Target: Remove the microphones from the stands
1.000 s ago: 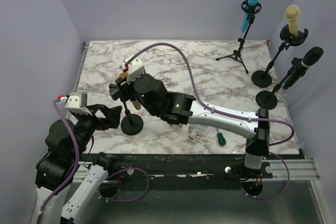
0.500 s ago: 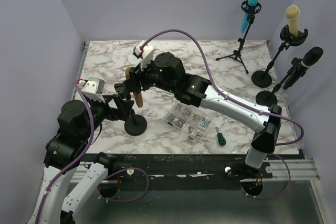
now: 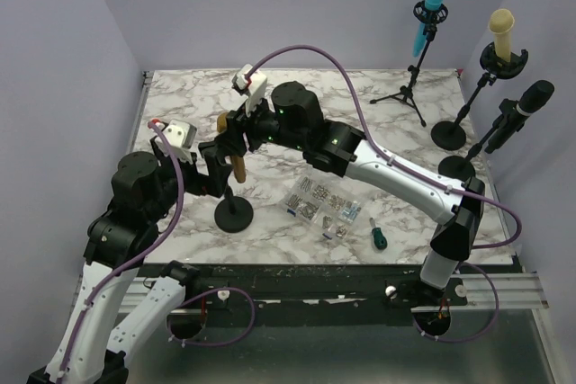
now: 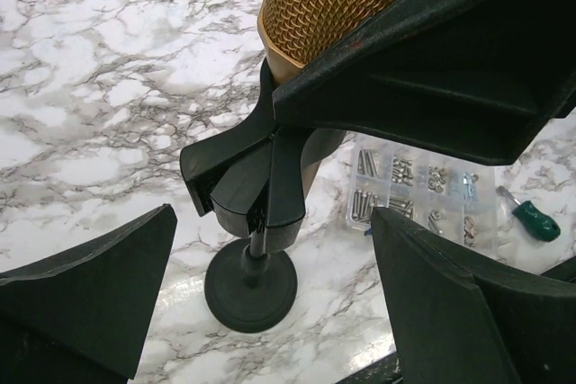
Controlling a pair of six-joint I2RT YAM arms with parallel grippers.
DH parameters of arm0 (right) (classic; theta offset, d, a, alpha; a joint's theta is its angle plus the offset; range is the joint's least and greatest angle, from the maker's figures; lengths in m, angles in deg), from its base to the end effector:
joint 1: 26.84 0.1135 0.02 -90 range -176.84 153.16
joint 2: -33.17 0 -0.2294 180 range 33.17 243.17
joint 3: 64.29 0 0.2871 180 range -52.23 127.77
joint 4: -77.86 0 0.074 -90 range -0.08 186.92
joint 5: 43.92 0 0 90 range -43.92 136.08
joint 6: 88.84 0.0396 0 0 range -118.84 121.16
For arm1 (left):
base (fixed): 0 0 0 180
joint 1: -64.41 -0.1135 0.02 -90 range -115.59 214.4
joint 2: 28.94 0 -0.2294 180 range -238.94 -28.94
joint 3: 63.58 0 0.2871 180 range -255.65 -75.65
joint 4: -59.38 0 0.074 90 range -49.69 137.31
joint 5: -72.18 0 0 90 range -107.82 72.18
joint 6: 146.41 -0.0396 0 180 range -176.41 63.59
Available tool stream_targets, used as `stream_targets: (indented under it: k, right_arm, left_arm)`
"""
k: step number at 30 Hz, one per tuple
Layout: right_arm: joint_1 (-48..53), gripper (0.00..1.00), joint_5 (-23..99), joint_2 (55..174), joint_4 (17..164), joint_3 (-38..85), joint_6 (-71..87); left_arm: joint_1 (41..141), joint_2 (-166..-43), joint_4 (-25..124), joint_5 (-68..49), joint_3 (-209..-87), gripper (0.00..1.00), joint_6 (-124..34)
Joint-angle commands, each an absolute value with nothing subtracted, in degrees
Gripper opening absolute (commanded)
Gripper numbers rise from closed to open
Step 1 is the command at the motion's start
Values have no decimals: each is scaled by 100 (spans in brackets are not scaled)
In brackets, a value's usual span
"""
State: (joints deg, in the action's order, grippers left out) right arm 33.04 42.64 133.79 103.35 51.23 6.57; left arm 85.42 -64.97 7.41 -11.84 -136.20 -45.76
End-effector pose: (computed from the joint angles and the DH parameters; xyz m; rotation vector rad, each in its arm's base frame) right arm 0.2244 0.3916 0.3919 -0.8826 1.6146 0.8705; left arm 0.1613 -0.0664 0.3895 0.2421 1.8493 -0.4810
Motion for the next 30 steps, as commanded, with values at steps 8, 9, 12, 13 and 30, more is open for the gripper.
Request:
stream_targets:
  k: [8, 9, 12, 13, 30]
  right_arm:
    - [3216, 1, 3608, 13611, 10768, 5383, 860]
    - [3217, 1, 3602, 13604, 10761, 5386, 873]
    - [3220, 1, 3471, 13568, 10699, 5316, 887]
    - [3216, 1, 3437, 13559, 10681, 5315, 885]
    - [3221, 1, 4322, 13575, 11016, 7026, 854]
  left_arm:
    - [8559, -6934, 1015, -978, -13767, 83, -5147]
    - [8556, -6929, 1017, -934, -13737, 74, -5160]
    - [8556, -6927, 884, -1046, -13705, 0, -5154]
    - [8554, -6874, 886, -1180, -13648, 0, -5077]
    - [8559, -6321, 680, -1003, -13174, 0, -4906]
